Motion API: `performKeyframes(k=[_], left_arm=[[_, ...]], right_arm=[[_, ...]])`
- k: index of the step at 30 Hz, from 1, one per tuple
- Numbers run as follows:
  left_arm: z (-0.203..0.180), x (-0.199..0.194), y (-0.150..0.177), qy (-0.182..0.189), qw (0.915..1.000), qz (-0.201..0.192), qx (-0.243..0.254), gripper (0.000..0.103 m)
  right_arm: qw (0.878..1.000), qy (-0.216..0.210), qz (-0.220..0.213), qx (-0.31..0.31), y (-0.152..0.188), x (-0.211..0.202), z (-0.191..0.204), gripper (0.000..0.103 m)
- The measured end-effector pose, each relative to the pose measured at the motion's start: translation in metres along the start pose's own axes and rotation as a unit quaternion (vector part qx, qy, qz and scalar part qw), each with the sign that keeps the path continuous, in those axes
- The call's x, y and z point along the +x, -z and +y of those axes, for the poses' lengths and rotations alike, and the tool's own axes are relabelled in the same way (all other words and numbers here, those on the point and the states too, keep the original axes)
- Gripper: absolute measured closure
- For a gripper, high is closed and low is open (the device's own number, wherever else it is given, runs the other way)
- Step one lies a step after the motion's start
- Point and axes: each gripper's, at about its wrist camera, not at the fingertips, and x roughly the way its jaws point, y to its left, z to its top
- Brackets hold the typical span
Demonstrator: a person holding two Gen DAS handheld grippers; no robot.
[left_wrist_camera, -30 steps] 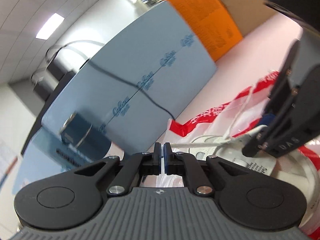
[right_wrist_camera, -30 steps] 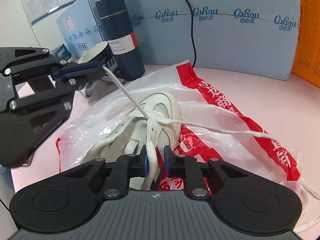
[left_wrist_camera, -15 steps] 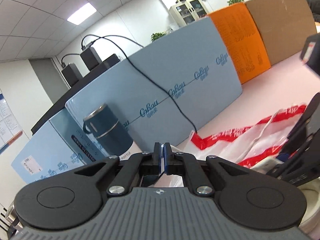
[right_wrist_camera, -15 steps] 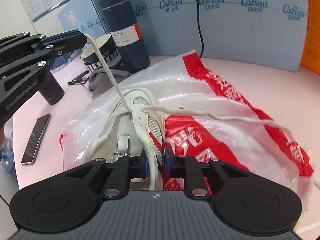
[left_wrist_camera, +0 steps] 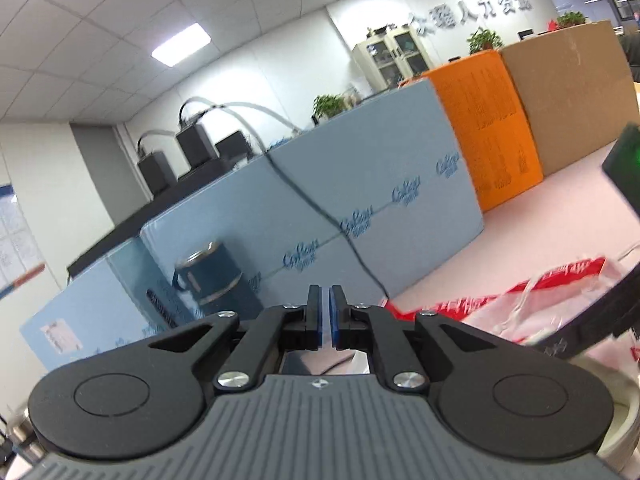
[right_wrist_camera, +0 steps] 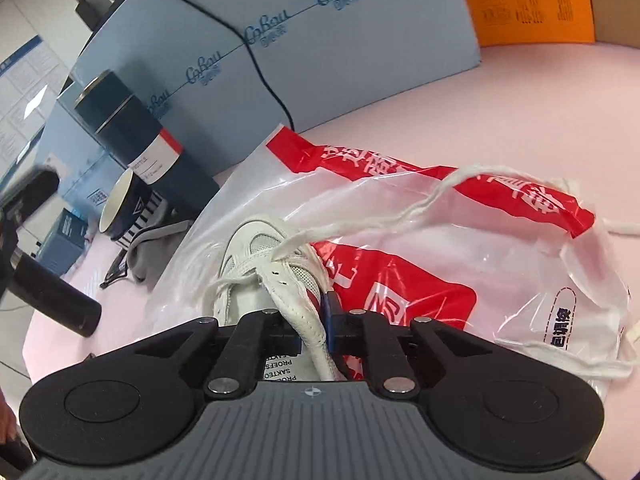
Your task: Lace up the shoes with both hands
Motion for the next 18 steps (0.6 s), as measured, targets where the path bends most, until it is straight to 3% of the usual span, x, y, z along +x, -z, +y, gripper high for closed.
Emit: performKeyframes(k=[2,3,4,6,7,9,12,14,15,16,18], left_arm=[[0.01,0.005,0.01,0.049,0.9963,0.044,-0.054,0.088],[0.016,0.007,0.015,0.081,0.9891,0.064,-0.105,0.087],[0.023,0.009,0.021,0.113,0.9777,0.084,-0.156,0.084],[0.034,0.014,0.037,0.16,0.9375,0.127,-0.281,0.073],[0.034,0.015,0.044,0.17,0.9248,0.141,-0.31,0.067],[0.024,0.011,0.054,0.183,0.9261,0.147,-0.295,0.064],[0.004,0.006,0.062,0.161,0.9512,0.155,-0.213,0.061],[-0.007,0.005,0.065,0.15,0.9655,0.15,-0.151,0.055],[-0.012,0.005,0.067,0.136,0.9727,0.145,-0.12,0.047],[-0.015,0.007,0.067,0.119,0.9787,0.138,-0.095,0.042],[-0.022,0.014,0.069,0.093,0.9876,0.118,-0.045,0.04]], right_arm=[[1.0,0.001,-0.001,-0.005,0.001,0.001,0.002,0.093],[1.0,0.0,-0.001,-0.004,0.002,0.001,0.001,0.093],[1.0,0.0,-0.002,-0.004,0.002,0.001,0.001,0.092],[1.0,-0.002,-0.001,-0.001,0.002,0.002,0.0,0.092],[1.0,-0.003,-0.001,0.0,0.002,0.002,0.0,0.091],[1.0,-0.004,0.0,-0.005,0.002,0.003,0.0,0.09],[1.0,0.002,0.001,-0.024,0.003,0.003,0.005,0.09],[1.0,0.001,0.004,-0.022,0.002,0.004,0.004,0.089],[1.0,0.001,0.007,-0.021,0.002,0.004,0.003,0.084],[1.0,0.001,0.01,-0.02,0.003,0.005,0.002,0.083],[1.0,0.002,0.014,-0.02,0.003,0.006,0.001,0.082]])
